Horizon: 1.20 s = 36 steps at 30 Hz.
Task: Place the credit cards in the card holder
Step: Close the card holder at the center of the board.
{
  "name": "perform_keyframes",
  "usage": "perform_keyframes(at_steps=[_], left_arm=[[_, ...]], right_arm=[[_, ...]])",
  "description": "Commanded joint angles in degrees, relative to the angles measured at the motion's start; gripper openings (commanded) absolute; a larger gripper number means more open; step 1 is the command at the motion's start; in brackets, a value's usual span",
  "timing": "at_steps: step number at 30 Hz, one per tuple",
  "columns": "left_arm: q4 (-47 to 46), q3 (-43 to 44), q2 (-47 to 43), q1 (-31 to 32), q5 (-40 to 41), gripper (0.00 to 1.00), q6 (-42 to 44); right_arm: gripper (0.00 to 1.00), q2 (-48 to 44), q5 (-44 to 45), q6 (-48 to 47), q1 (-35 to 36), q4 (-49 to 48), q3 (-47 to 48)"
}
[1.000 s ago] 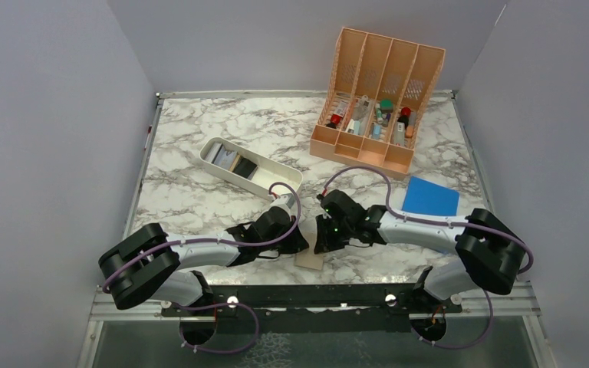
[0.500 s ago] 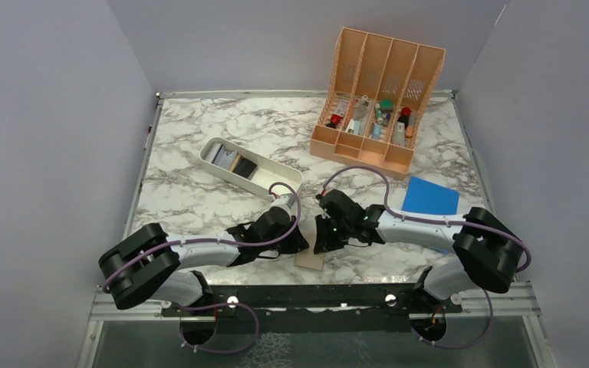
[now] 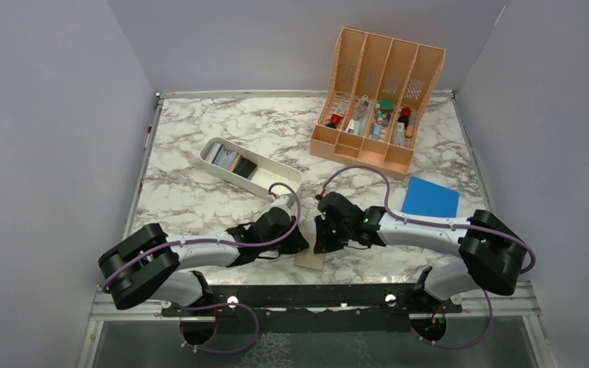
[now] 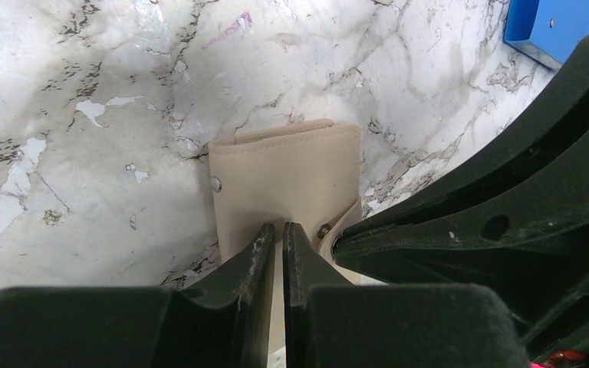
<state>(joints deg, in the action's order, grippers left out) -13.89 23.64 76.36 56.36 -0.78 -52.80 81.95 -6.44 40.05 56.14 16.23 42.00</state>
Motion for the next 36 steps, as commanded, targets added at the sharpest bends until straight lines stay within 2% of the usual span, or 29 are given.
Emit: perform_keyframes(at_steps=[1,7,15,26,36], left_arm=[[1.3,-1.6,0.1,0.6,0.9,0.13,-0.2],[1.6,-1.2,-0.1,0.6,1.0,0.13,0.1],[1.2,-1.6,0.2,0.6,0.9,0.13,-0.1],[1.4,-2.0,-0.5,0.6,1.2,0.13,-0.2],[0.9,-2.3,-0.2,0.6,1.0,0.13,-0.4]], right_arm=[[0.12,-1.0,3.4,1.7,1.5,1.5,1.1],[0.18,-1.1,6.6,2.7,3.2,4.1,2.2],[0.21,0.6,7.1,2.8,3.8,2.9,2.3],[0.18,4.6,11.0,1.9,3.8,3.2,3.7],[0.16,4.7,15.3,2.3,3.8,4.7,5.0]])
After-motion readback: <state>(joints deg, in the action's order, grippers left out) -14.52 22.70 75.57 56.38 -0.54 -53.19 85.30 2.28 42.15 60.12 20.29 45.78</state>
